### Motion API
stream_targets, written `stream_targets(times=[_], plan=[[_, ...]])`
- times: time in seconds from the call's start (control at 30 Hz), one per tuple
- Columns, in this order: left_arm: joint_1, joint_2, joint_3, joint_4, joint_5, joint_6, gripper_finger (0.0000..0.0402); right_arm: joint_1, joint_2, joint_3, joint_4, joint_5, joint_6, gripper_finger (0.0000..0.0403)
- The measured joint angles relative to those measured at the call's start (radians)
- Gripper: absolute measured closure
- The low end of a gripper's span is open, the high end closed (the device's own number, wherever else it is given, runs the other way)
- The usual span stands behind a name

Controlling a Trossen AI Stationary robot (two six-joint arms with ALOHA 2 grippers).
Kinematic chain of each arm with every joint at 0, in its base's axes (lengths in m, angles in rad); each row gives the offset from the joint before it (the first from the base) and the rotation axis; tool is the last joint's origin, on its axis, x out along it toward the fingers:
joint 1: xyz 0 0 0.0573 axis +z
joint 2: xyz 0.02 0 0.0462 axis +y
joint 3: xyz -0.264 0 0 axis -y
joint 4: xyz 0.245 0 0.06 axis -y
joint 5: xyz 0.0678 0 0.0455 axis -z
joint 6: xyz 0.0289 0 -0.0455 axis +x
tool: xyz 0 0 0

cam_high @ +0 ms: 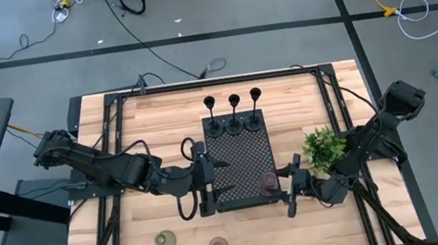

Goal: Pick & Place candle stick holders
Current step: Put the top pink glass candle holder on the shelf, then put the green glass candle holder on the shelf

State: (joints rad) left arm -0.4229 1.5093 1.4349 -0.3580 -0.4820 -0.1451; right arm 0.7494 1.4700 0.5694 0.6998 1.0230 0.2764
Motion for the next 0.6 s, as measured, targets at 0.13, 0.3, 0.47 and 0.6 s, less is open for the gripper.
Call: stream_targets(times=[0.13,0.3,0.47,0.6], plan=[[0.0,0.0,0.0,0.0,0.0,0.0,0.0126,0.0,0.0,0.0,0.001,-0.012,-0.002,0.0146],[0.0,0.0,0.0,0.0,0.0,0.0,0.0126,0.0,0.0,0.0,0.022,-0.021,-0.045,0.0148],[-0.012,0.0,0.0,-0.017,0.012,-0.001,0.0126,0.001,0.0,0.0,0.069,-0.02,-0.102,0.0156],[-0.037,0.0,0.0,-0.024,0.006,-0.016,0.0126,0.001,-0.001,0.0,0.079,-0.02,-0.124,0.0159]])
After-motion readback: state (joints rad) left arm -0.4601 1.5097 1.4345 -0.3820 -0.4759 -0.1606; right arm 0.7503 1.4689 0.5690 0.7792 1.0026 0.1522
